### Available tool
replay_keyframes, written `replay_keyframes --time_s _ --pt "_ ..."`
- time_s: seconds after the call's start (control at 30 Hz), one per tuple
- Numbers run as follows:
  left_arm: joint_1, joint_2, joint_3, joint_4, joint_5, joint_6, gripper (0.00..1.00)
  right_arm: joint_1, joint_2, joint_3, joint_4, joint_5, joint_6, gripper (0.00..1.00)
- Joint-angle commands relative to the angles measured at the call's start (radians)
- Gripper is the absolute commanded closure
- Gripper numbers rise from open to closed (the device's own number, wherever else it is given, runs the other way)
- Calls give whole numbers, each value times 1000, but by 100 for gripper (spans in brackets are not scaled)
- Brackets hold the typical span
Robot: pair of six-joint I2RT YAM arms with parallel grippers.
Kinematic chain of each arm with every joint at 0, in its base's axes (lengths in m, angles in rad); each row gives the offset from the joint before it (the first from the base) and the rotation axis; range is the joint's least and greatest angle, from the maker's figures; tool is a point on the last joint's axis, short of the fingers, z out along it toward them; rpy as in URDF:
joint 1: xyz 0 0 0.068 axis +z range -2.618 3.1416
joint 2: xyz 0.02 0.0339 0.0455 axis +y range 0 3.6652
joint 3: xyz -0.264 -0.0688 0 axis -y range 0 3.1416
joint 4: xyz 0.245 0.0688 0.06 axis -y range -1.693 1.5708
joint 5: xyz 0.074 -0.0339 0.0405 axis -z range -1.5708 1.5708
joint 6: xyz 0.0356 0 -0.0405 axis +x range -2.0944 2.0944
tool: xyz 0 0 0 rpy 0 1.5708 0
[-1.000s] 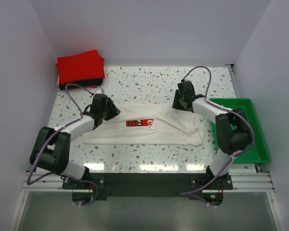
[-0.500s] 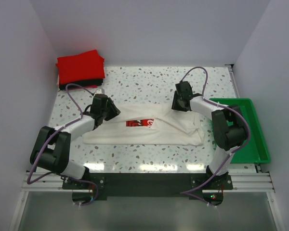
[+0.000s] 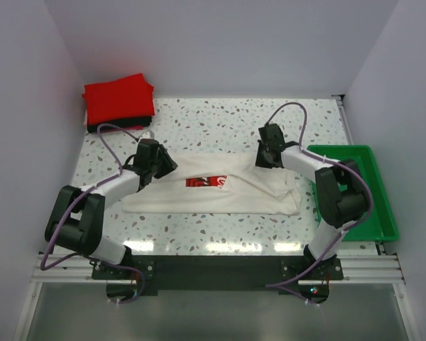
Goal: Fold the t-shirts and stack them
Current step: Fold the tshirt
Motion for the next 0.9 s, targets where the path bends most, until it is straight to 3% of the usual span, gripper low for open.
replay_keyframes --time_s 0.0,0.23,0.37,0.87 --pt "-4 4 10 55 -11 1 57 17 -123 -27 -14 -34 20 100" --pt "-4 9 5 66 -11 -5 57 81 -293 -139 -28 -78 57 100" --pt "-4 10 5 68 -8 -10 57 100 -332 -162 -23 -19 49 99" --pt "-4 -46 5 34 4 10 57 70 58 159 -121 218 -29 51"
